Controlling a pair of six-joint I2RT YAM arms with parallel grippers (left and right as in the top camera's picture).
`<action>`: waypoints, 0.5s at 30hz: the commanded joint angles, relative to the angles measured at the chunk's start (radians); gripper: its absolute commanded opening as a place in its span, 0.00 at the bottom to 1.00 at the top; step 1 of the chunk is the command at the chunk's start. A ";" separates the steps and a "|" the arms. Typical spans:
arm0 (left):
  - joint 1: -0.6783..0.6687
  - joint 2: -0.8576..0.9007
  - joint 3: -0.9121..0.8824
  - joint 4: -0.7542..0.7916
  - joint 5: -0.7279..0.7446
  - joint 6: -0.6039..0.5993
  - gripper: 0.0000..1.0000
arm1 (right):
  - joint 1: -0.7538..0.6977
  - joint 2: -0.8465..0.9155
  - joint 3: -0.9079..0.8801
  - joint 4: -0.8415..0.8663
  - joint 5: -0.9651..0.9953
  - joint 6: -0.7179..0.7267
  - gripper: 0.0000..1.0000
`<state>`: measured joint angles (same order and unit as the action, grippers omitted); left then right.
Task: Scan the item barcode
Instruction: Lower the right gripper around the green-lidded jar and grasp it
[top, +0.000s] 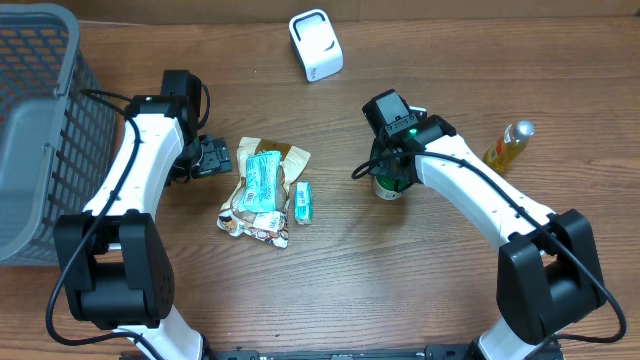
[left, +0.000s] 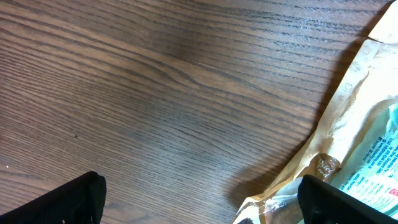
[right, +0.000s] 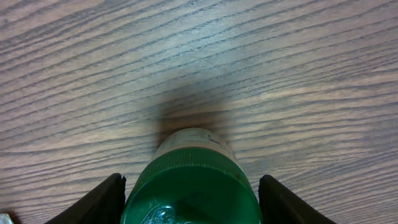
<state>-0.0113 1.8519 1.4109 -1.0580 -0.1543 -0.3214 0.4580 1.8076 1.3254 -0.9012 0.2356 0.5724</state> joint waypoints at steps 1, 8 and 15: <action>0.005 -0.008 0.015 0.000 -0.005 0.007 1.00 | -0.006 0.002 -0.006 -0.010 -0.032 0.000 0.59; 0.005 -0.008 0.015 0.001 -0.005 0.007 1.00 | -0.006 0.002 -0.006 -0.075 -0.044 0.003 0.59; 0.005 -0.008 0.015 0.001 -0.005 0.007 1.00 | -0.006 0.002 -0.006 -0.154 -0.140 0.004 0.60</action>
<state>-0.0113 1.8519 1.4109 -1.0580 -0.1543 -0.3214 0.4580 1.8015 1.3354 -1.0214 0.1745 0.5766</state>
